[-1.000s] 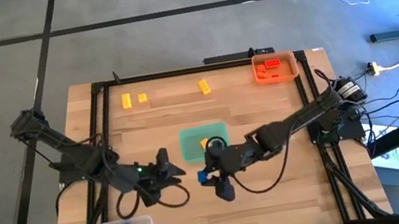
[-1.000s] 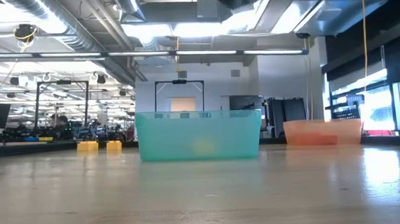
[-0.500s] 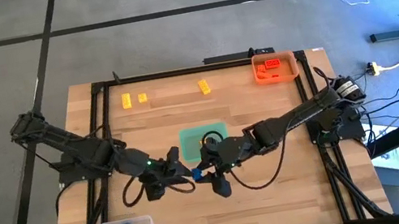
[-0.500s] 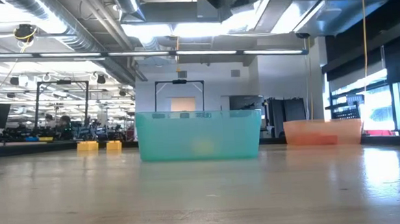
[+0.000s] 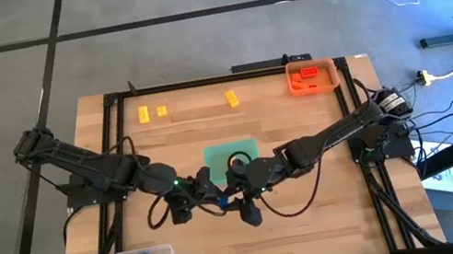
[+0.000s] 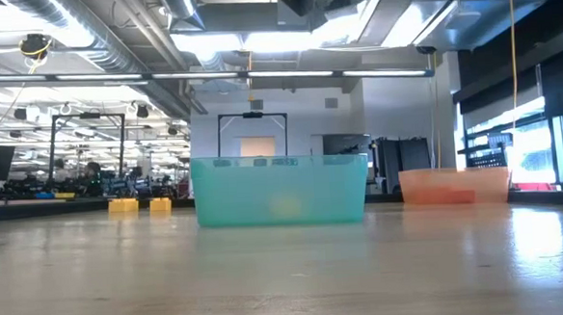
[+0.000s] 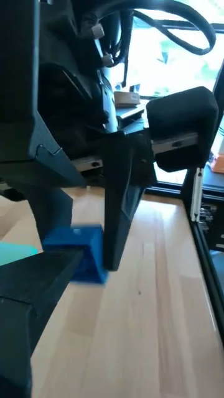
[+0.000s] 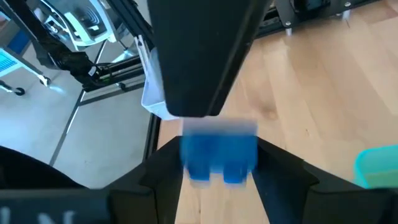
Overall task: Sort & place blocks by color
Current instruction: Put the blue game piece into the transparent bin
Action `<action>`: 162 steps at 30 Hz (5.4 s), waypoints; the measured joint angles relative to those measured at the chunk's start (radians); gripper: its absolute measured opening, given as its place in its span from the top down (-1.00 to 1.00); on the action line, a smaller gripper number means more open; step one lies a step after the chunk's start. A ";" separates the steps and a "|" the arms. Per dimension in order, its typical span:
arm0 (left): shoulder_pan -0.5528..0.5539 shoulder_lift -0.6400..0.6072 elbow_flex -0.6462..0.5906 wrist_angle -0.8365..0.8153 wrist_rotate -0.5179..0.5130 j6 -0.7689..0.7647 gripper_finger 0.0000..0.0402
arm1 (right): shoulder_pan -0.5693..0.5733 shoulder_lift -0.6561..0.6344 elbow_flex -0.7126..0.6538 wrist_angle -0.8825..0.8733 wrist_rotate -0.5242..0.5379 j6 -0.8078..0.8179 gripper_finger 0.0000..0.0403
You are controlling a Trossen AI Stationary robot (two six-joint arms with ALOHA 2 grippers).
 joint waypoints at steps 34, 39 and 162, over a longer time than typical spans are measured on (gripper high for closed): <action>-0.057 -0.196 0.001 -0.477 -0.173 -0.955 0.20 | -0.005 0.000 0.000 -0.104 -0.018 -0.001 0.11; -0.090 -0.196 0.001 -0.639 -0.149 -1.204 0.20 | -0.008 0.000 0.000 -0.110 -0.018 0.005 0.11; -0.234 0.037 -0.086 -0.939 0.151 -2.096 0.59 | -0.023 -0.011 0.078 -0.203 -0.009 -0.135 0.99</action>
